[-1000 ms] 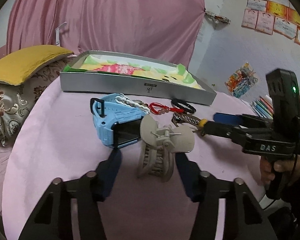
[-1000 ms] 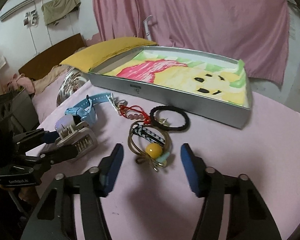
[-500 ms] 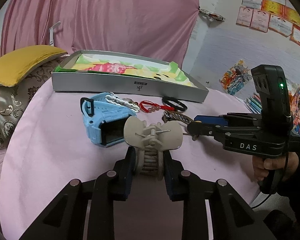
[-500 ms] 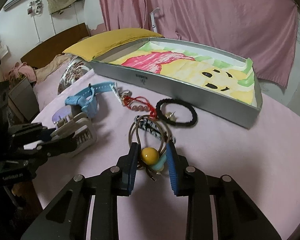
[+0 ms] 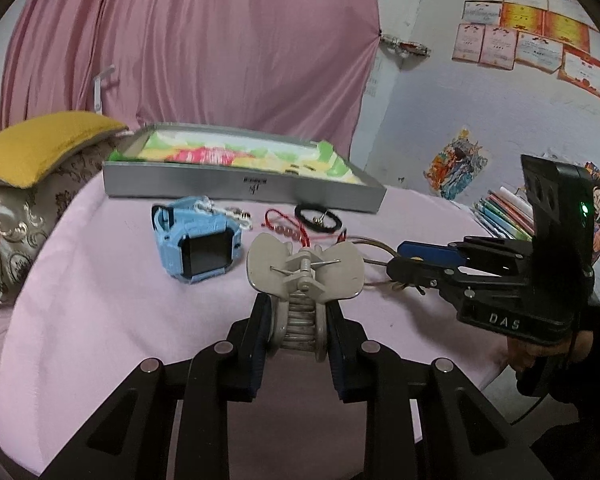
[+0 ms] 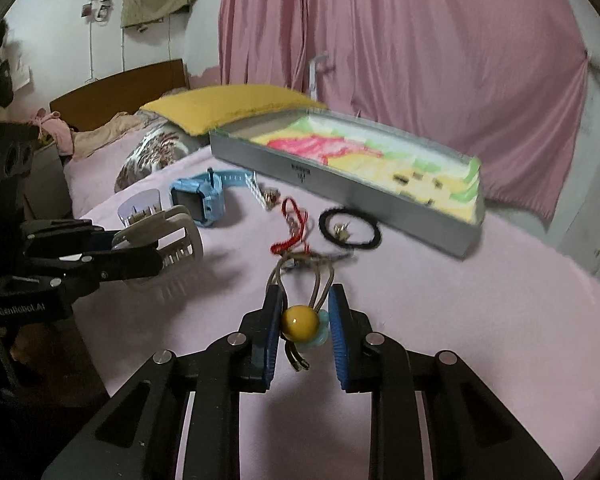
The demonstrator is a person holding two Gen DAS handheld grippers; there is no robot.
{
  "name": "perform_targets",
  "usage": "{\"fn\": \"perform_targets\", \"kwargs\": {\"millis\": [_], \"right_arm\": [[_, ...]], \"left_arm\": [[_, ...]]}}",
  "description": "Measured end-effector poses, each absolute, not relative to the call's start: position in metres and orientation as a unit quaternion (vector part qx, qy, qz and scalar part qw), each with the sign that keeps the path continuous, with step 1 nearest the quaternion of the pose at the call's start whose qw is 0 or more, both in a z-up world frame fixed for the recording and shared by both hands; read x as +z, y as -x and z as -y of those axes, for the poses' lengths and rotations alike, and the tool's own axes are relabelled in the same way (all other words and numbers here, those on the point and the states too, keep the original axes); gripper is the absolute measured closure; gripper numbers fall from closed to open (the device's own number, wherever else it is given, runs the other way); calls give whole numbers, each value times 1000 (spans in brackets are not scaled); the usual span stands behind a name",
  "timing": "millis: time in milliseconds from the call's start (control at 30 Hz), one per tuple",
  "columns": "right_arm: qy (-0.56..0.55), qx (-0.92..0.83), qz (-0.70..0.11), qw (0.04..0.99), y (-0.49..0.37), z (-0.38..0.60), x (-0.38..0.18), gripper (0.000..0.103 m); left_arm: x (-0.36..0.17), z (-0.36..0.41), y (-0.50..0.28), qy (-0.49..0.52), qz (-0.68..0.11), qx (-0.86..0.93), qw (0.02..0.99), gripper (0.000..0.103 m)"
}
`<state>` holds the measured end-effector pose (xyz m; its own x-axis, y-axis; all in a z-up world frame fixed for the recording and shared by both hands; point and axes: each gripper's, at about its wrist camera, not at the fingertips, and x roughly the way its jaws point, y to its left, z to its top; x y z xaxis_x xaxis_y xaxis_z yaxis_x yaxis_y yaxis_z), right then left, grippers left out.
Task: Organize jewelry
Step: 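Carry both items into the tray and open both tools to release them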
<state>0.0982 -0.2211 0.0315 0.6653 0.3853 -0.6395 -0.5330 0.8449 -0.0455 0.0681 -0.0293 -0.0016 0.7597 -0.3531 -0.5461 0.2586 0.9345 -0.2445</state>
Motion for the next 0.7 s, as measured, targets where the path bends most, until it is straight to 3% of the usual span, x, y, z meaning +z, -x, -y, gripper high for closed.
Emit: {"fn": "perform_targets", "kwargs": {"millis": [400, 700], "right_arm": [[116, 241, -246, 932, -78, 224, 69, 82], [53, 224, -122, 966, -80, 231, 111, 82]], "left_arm": [[12, 23, -65, 89, -271, -153, 946, 79], [64, 16, -90, 62, -156, -123, 978, 79]]}}
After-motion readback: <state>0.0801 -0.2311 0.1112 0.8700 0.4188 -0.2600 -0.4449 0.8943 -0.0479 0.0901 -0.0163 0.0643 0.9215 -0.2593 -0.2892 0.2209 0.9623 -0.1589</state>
